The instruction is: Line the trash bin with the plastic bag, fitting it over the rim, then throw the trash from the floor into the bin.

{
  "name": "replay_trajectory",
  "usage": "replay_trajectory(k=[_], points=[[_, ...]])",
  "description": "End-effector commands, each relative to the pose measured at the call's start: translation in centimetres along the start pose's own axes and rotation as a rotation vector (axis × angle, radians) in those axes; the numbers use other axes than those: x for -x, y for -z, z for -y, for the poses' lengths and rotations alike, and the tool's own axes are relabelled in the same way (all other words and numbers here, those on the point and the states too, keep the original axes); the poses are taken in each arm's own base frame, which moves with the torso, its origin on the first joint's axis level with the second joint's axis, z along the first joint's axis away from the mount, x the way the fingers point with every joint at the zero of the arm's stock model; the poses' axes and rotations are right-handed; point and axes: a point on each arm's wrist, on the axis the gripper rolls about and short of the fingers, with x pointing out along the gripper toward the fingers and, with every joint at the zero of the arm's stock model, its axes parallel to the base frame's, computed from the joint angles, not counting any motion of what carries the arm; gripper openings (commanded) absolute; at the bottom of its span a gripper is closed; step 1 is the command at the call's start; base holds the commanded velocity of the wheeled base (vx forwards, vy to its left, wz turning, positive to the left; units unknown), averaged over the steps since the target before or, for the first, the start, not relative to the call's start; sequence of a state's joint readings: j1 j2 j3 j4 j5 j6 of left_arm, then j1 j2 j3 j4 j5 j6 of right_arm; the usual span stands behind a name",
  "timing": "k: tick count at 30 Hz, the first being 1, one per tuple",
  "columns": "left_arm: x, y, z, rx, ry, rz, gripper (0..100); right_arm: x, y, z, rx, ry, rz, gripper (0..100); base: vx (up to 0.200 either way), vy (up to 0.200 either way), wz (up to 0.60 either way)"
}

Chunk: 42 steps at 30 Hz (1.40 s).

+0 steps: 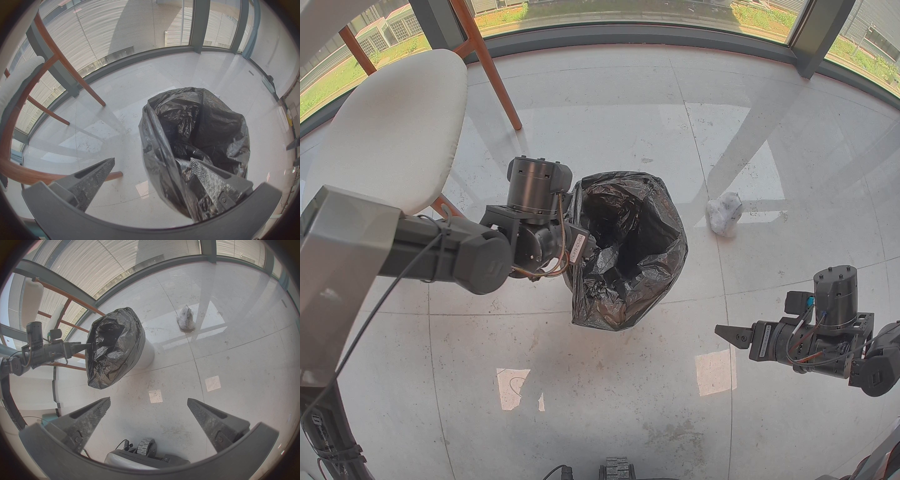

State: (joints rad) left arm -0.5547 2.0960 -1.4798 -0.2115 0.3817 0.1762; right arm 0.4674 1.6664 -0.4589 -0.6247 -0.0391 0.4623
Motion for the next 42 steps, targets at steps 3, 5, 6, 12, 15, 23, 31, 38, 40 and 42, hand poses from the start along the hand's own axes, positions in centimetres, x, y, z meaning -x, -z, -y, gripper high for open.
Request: replay_trajectory(k=[3,5,6,12,15,23,31,38,40,42], points=[[-3.4,0.7,1.5,0.004,-0.028,-0.017,100,-0.1,-0.1,0.1,-0.005,0.005,0.002,100,0.000,0.000,0.00],[-3.3,0.4,1.6,0.020,-0.054,-0.010,100,-0.1,-0.1,0.1,-0.003,0.005,0.002,100,0.000,0.000,0.00],[-3.3,0.5,1.6,0.026,-0.057,-0.014,100,-0.1,-0.1,0.2,-0.005,0.006,0.001,100,0.000,0.000,0.00],[-3.7,1.3,1.6,0.033,-0.059,-0.040,0,-0.1,-0.1,0.1,-0.002,0.004,0.000,100,0.000,0.000,0.00],[-3.8,1.4,1.8,0.033,-0.057,-0.043,0,-0.1,-0.1,0.1,-0.003,0.005,0.002,100,0.000,0.000,0.00],[-3.4,0.7,1.2,0.033,-0.065,-0.027,0,-0.1,0.0,0.1,-0.002,0.006,0.001,100,0.000,0.000,0.00],[-3.3,1.1,0.0,0.046,-0.086,-0.048,0,-0.1,0.1,0.0,0.002,0.001,-0.003,100,0.000,0.000,0.00],[-3.3,0.8,0.0,0.049,-0.088,-0.044,0,0.0,0.0,0.1,-0.002,0.004,0.002,100,0.000,0.000,0.00],[-3.2,0.9,0.0,0.052,-0.098,-0.052,0,0.0,-0.1,0.1,-0.002,0.003,0.003,100,0.000,0.000,0.00],[-3.1,0.8,-0.1,0.052,-0.108,-0.070,0,0.0,0.0,0.1,-0.002,0.004,0.002,100,0.000,0.000,0.00]])
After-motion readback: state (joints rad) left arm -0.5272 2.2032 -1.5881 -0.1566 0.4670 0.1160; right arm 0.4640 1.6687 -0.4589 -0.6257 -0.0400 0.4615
